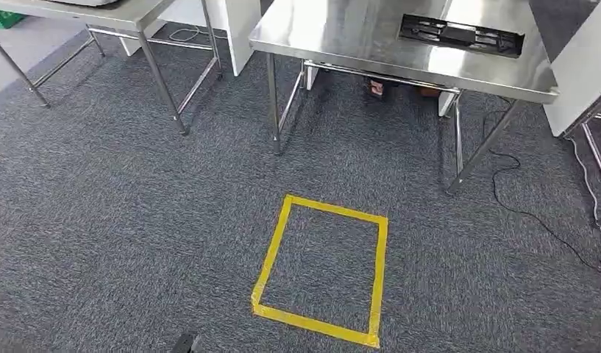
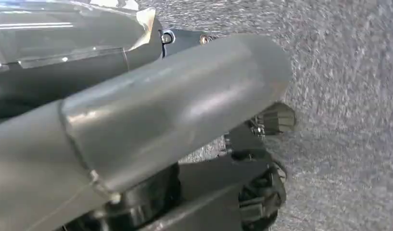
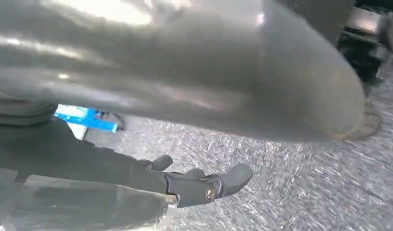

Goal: Take the parts from the cabinet and place them on the table.

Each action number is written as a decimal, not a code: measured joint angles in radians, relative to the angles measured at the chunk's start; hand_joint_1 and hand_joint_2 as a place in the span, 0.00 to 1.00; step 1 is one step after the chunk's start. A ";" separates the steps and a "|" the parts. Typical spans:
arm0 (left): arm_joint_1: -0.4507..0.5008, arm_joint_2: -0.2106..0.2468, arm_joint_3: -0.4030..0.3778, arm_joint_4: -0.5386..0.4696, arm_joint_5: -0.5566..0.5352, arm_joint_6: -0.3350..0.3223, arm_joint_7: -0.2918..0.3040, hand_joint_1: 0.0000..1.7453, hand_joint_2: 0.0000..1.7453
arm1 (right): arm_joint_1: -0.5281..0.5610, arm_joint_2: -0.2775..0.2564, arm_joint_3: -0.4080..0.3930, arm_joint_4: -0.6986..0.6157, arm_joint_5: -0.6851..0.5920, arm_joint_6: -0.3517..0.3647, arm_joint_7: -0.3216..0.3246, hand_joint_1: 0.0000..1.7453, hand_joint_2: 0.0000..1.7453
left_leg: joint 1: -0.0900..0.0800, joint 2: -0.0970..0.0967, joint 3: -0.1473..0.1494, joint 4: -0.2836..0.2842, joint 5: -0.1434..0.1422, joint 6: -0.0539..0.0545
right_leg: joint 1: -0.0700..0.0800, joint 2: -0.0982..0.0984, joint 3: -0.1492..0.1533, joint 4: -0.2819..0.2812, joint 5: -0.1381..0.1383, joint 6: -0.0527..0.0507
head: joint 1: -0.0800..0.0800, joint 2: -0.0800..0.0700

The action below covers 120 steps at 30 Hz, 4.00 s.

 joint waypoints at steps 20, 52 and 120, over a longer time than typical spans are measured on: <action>0.008 -0.001 -0.026 0.002 -0.006 0.000 0.003 0.00 1.00 | 0.012 -0.006 0.000 0.000 0.018 0.002 -0.003 0.00 0.00 | 0.001 -0.029 -0.189 0.323 -0.131 -0.050 | -0.005 0.038 -0.031 -0.016 0.049 -0.040 | -0.004 0.000; 0.006 -0.005 -0.048 0.002 -0.013 0.041 -0.085 0.00 1.00 | 0.016 -0.002 0.000 0.000 0.034 -0.011 -0.004 0.00 0.00 | 0.008 -0.040 0.001 -0.062 0.052 0.012 | -0.019 0.078 -0.174 0.279 -0.075 0.009 | 0.009 0.000; 0.046 -0.002 -0.006 0.004 0.011 0.116 -0.218 0.00 1.00 | 0.012 0.009 0.002 0.002 0.082 -0.031 -0.004 0.00 0.00 | 0.025 -0.062 -0.006 -0.066 0.062 -0.063 | -0.037 0.087 -0.017 -0.061 0.064 0.025 | 0.002 0.000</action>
